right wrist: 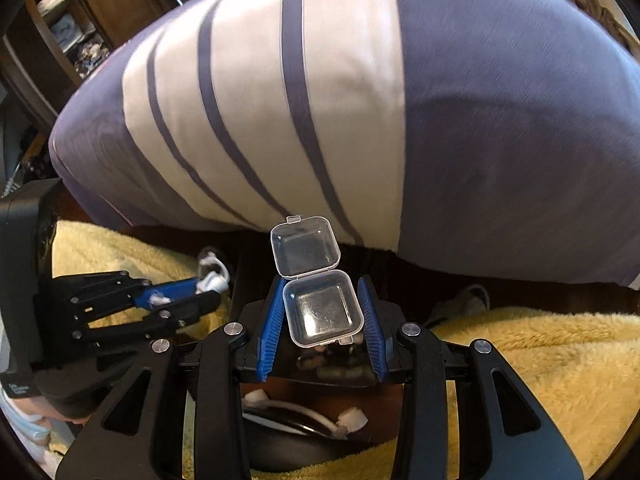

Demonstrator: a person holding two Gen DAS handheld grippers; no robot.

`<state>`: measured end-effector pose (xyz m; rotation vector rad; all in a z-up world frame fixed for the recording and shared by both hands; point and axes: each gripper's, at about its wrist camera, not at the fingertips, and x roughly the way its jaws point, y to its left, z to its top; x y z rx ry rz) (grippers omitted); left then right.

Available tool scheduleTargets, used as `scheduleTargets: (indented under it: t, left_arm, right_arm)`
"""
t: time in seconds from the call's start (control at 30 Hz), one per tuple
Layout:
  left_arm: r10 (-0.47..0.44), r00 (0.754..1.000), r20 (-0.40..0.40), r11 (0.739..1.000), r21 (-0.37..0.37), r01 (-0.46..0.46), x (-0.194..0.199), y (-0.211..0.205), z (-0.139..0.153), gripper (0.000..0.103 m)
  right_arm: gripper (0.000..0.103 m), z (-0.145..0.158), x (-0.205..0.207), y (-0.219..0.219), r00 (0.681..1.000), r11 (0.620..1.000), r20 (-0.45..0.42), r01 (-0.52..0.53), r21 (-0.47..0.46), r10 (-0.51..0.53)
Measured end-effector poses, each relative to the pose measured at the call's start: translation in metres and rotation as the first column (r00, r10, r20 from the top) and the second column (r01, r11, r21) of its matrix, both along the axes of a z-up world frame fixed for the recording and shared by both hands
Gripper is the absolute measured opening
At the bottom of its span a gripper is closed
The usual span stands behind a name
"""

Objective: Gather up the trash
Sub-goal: 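Carry the plastic box and tissue down to the bin, then open both tools to drop the box and tissue into the bin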

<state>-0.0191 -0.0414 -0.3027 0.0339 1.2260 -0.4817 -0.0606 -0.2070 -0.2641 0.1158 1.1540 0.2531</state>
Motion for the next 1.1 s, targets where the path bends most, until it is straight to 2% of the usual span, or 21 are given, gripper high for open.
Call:
scheduleTargets:
  t: [0.17, 0.37, 0.53, 0.77, 0.83, 0.9, 1.1]
  left_arm:
    - [0.001, 0.999, -0.049, 1.0, 0.025, 0.0, 0.005, 0.001, -0.017, 0.017]
    - [-0.008, 0.992, -0.126, 1.0, 0.028, 0.012, 0.007, -0.005, -0.031, 0.017]
    - [-0.019, 0.985, -0.171, 0.999, 0.036, 0.025, 0.01, -0.004, -0.044, 0.018]
    - [-0.021, 0.986, -0.168, 0.998, 0.051, 0.03, 0.011, -0.007, -0.047, 0.019]
    - [-0.009, 0.985, -0.17, 0.998, 0.056, 0.019, 0.011, -0.005, -0.047, 0.023]
    - [0.001, 0.986, -0.165, 0.998, 0.057, 0.009, 0.012, -0.003, -0.046, 0.033]
    - [0.033, 0.993, -0.116, 0.997, 0.067, -0.025, 0.011, 0.004, -0.03, 0.043]
  right_arm:
    - [0.038, -0.028, 0.006, 0.002, 0.996, 1.0, -0.088, 0.004, 0.016, -0.002]
    - [0.038, -0.046, 0.016, 0.003, 0.988, 1.0, -0.154, 0.016, 0.014, -0.014]
    - [0.038, -0.055, 0.027, 0.006, 0.983, 0.999, -0.183, 0.03, 0.017, -0.026]
    - [0.039, -0.053, 0.033, 0.0, 0.983, 0.997, -0.176, 0.065, 0.038, -0.057]
    - [0.044, -0.052, 0.033, -0.001, 0.983, 0.997, -0.174, 0.073, 0.038, -0.065]
    - [0.053, -0.048, 0.032, -0.003, 0.984, 0.996, -0.165, 0.08, 0.04, -0.073]
    - [0.059, -0.036, 0.029, -0.005, 0.987, 0.995, -0.134, 0.092, 0.038, -0.086]
